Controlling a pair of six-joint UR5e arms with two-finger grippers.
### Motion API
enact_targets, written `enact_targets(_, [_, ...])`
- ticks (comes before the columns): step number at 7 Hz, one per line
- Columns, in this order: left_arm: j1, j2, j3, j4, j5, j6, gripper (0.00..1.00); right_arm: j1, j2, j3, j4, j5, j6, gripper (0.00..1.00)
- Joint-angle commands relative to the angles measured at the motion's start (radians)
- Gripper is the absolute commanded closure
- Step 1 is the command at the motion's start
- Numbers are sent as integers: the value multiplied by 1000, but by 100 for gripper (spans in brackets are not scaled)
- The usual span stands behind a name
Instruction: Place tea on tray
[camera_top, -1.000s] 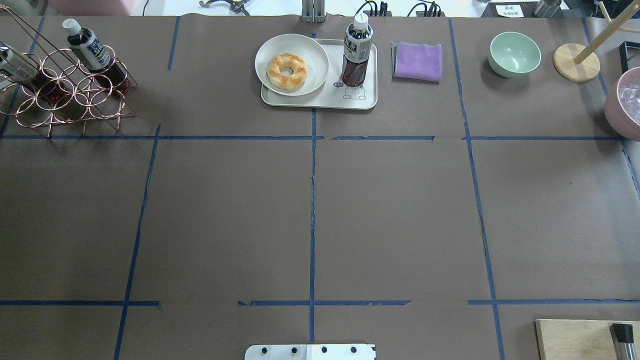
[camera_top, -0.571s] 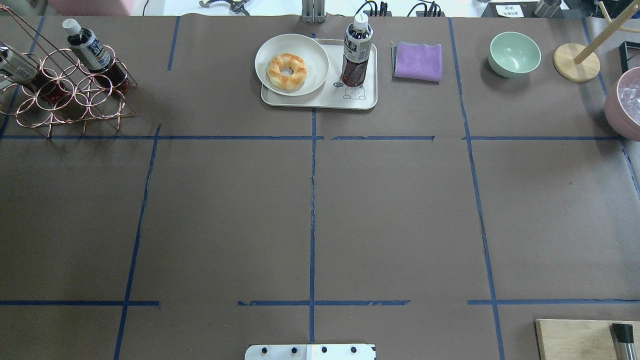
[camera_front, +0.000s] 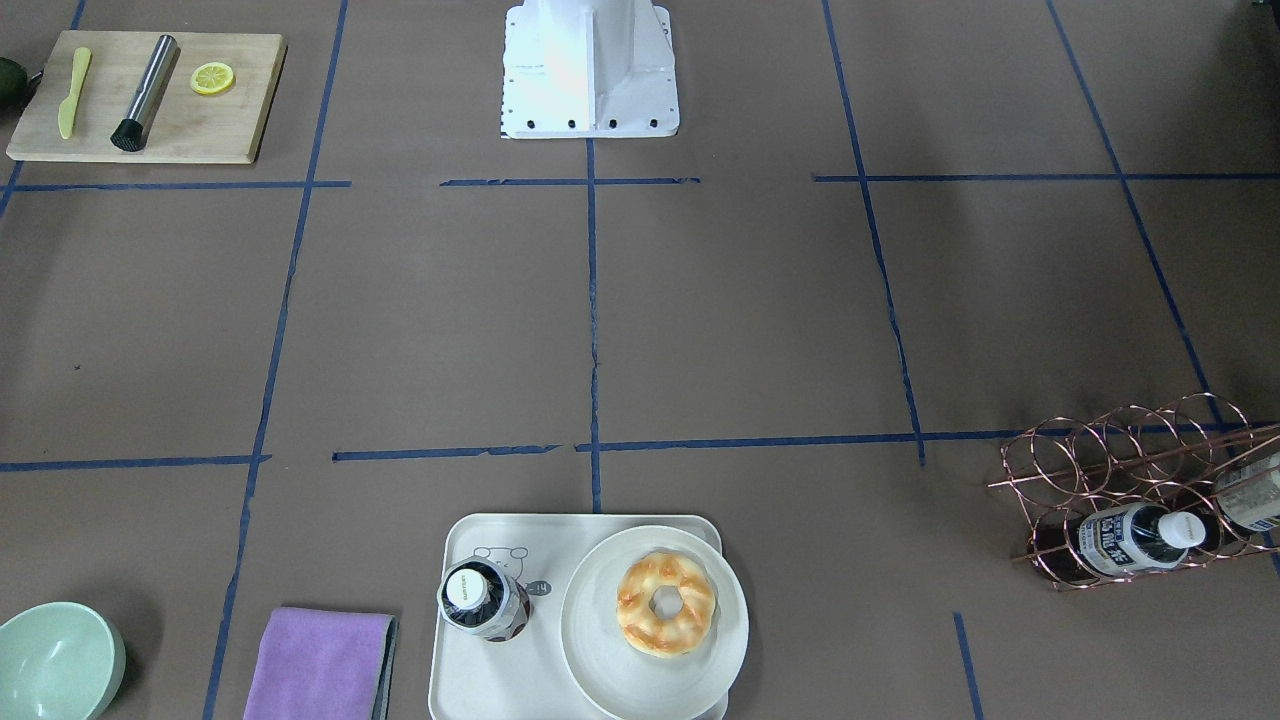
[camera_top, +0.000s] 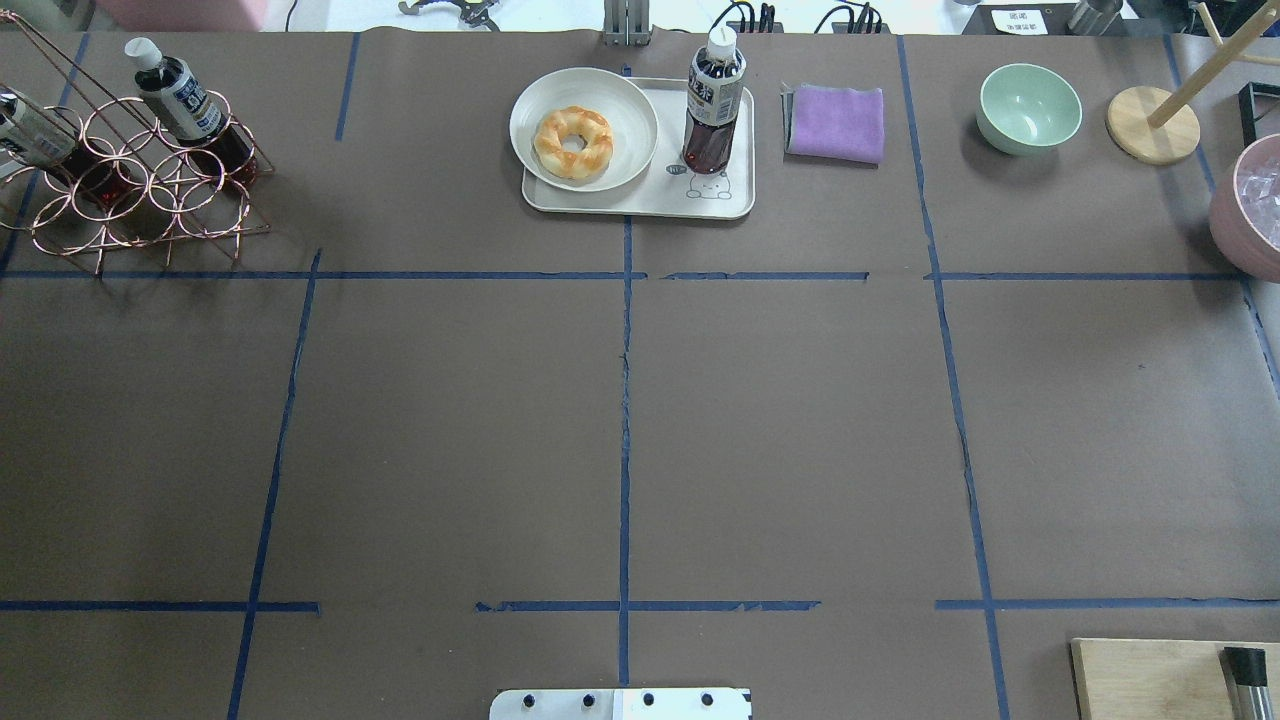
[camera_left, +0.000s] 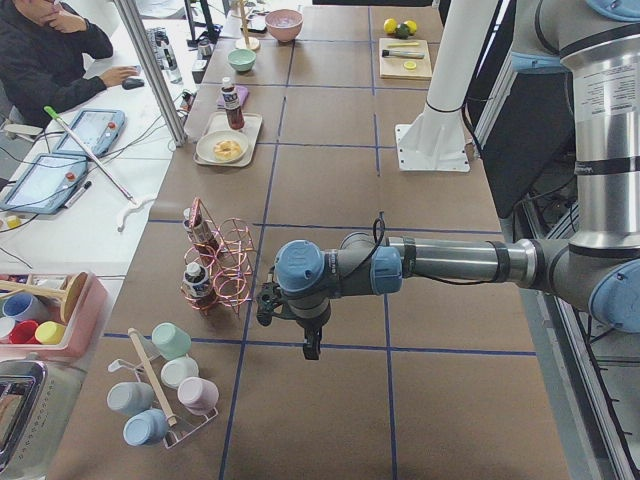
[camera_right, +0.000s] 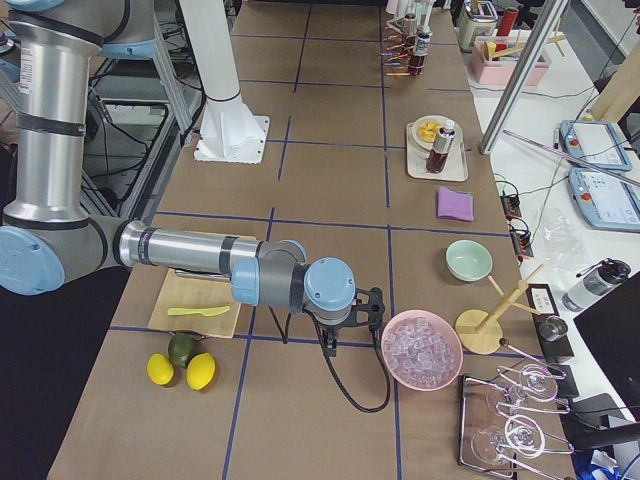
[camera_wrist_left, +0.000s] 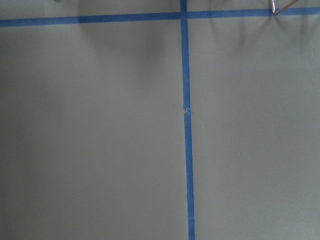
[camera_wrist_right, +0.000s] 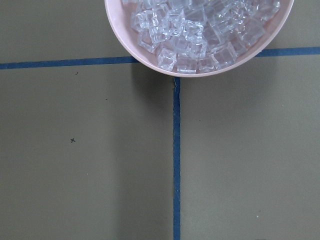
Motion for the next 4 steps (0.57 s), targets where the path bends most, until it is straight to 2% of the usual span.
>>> enact_targets(1, [0, -2, 2, 2, 0, -1, 0, 2, 0, 3, 0, -2, 0, 0])
enact_targets(4, [0, -3, 2, 0, 0, 1, 0, 2, 2, 9, 0, 0, 0, 0])
